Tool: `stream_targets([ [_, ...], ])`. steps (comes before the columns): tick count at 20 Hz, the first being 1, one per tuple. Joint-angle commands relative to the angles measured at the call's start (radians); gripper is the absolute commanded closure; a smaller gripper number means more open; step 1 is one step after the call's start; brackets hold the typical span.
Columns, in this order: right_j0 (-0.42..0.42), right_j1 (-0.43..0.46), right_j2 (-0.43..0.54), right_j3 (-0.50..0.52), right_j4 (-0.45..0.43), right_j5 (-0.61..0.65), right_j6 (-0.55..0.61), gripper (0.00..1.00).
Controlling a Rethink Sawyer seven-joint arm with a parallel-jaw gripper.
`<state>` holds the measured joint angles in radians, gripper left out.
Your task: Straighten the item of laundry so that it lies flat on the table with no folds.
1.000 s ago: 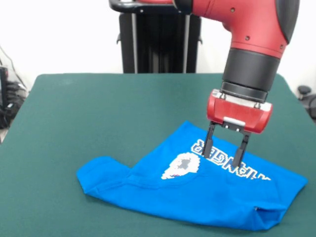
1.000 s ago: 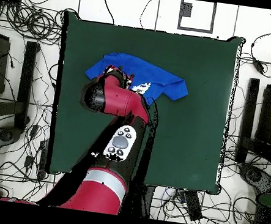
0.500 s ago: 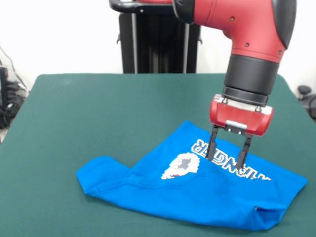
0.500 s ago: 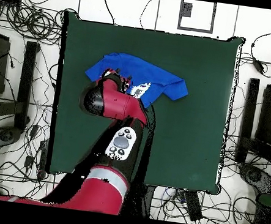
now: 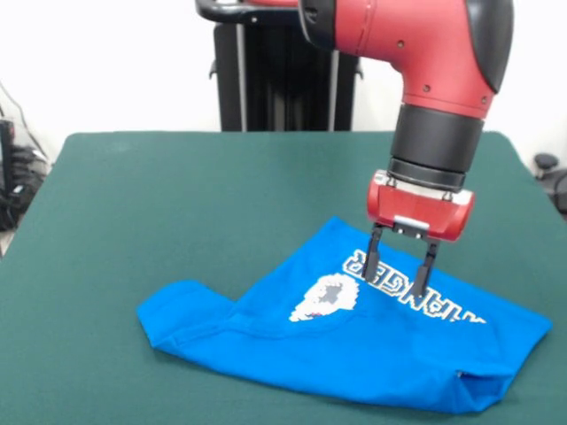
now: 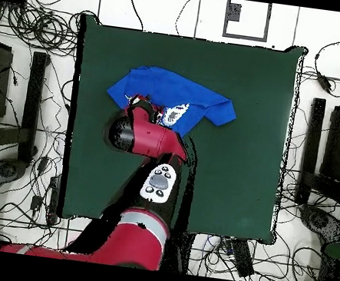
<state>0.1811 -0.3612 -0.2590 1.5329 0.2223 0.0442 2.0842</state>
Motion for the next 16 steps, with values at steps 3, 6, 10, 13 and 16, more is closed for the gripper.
stream_targets([
  [3, -0.046, -0.013, 0.165, 0.16, -0.05, -0.041, 0.15, 0.0],
  [6, -0.053, -0.018, 0.175, 0.181, -0.054, -0.061, 0.154, 0.0],
  [10, -0.046, -0.009, 0.174, 0.199, -0.054, -0.104, 0.167, 0.0],
  [13, -0.046, -0.001, 0.176, 0.211, -0.061, -0.137, 0.172, 0.0],
  [16, -0.043, 0.008, 0.172, 0.221, -0.063, -0.179, 0.182, 0.0],
])
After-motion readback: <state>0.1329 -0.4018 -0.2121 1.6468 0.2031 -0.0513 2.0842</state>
